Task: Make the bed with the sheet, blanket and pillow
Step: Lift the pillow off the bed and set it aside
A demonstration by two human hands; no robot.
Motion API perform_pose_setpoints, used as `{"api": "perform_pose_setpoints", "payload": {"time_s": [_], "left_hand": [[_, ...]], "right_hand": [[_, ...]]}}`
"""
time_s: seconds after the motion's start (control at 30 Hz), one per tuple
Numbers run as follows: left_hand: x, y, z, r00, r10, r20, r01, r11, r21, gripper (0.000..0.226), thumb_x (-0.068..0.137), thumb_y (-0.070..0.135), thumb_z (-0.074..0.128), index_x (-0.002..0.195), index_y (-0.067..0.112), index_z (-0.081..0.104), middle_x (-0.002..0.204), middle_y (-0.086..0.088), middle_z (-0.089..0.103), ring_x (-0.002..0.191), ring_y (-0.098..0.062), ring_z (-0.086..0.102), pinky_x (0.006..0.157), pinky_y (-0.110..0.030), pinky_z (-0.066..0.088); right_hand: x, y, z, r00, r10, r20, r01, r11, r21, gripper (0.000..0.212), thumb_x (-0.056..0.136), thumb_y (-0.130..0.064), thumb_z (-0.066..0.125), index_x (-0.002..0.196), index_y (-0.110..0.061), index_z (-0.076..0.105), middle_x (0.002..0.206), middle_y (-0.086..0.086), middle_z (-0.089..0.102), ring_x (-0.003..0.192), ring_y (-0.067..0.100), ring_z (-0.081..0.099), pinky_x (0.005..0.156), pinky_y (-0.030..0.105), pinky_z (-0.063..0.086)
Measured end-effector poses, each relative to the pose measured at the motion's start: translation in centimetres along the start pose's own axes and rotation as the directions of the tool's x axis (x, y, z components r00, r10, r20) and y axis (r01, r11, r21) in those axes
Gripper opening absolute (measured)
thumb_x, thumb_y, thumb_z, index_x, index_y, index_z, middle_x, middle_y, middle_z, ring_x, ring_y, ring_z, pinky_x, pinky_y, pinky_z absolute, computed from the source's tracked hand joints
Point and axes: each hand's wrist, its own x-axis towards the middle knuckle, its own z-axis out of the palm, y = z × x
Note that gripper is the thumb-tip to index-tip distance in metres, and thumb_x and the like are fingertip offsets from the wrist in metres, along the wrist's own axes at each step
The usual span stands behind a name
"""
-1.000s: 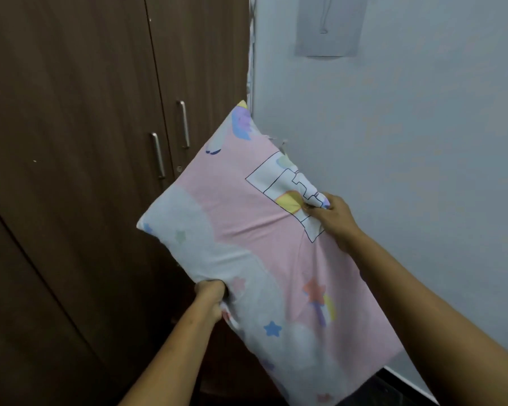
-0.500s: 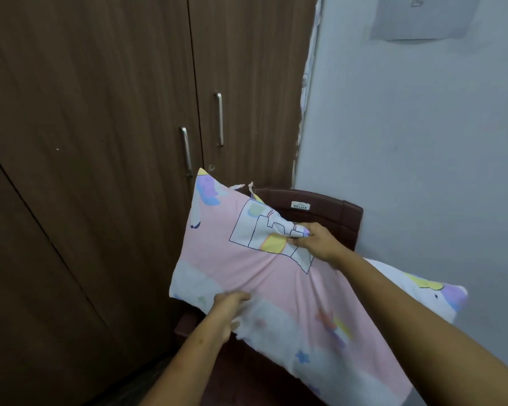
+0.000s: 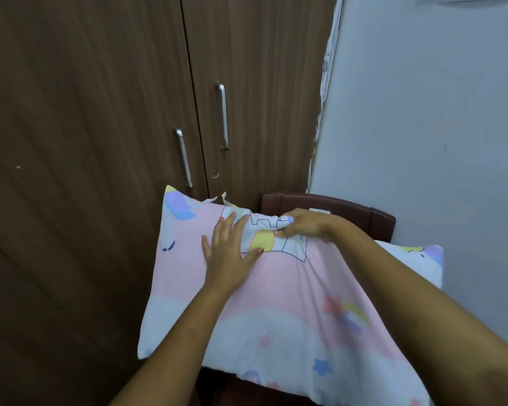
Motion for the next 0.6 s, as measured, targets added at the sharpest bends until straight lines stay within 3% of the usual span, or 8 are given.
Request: {"api": "perform_pose_setpoints", "payload": {"time_s": [0.17, 0.27, 0.4, 0.6], "left_hand": [[4.5, -3.4, 2.2, 0.949, 0.011, 0.315, -0.072, 0.980, 0.183, 0.073, 0.090, 0.055, 0.047, 0.149, 0.037, 0.008, 0.159, 0.008, 0.000, 0.147, -0.017, -0.004, 0.115, -0.051, 0.002], [5.1, -5.2, 5.0, 0.900, 0.033, 0.435, -0.180, 0.937, 0.300, 0.075, 0.091, 0.055, 0.045, 0.150, 0.034, 0.002, 0.160, 0.005, -0.005, 0.147, -0.019, -0.007, 0.116, -0.049, 0.000], [5.3, -6.6, 8.2, 0.834, 0.057, 0.548, -0.300, 0.882, 0.364, 0.077, 0.091, 0.058, 0.042, 0.150, 0.034, -0.001, 0.160, 0.002, -0.009, 0.147, -0.022, -0.010, 0.116, -0.049, -0.003], [6.1, -6.6, 10.8, 0.792, 0.041, 0.609, -0.366, 0.830, 0.421, 0.077, 0.092, 0.052, 0.046, 0.151, 0.032, -0.001, 0.160, -0.002, -0.010, 0.146, -0.024, -0.012, 0.115, -0.049, -0.006]], "right_hand": [[5.2, 3.7, -0.4, 0.981, 0.134, -0.143, -0.169, 0.945, -0.279, 0.022, 0.090, -0.016, 0.061, 0.070, -0.020, 0.052, 0.084, 0.000, 0.057, 0.086, 0.017, 0.049, 0.071, 0.027, 0.037], [5.9, 8.3, 0.3, 0.922, 0.250, -0.295, -0.353, 0.856, -0.378, 0.007, 0.094, -0.028, 0.052, 0.090, -0.024, 0.058, 0.110, 0.004, 0.061, 0.103, 0.022, 0.055, 0.084, 0.030, 0.042], [4.6, 12.5, 0.8, 0.804, 0.367, -0.468, -0.543, 0.774, -0.325, 0.031, 0.095, -0.035, 0.045, 0.124, -0.038, 0.055, 0.133, 0.000, 0.050, 0.126, 0.029, 0.046, 0.102, 0.045, 0.040], [1.5, 15.5, 0.4, 0.767, 0.539, -0.348, -0.640, 0.679, -0.359, 0.058, 0.094, -0.035, 0.053, 0.146, -0.041, 0.028, 0.147, 0.007, 0.031, 0.133, 0.033, 0.034, 0.111, 0.045, 0.032]]}}
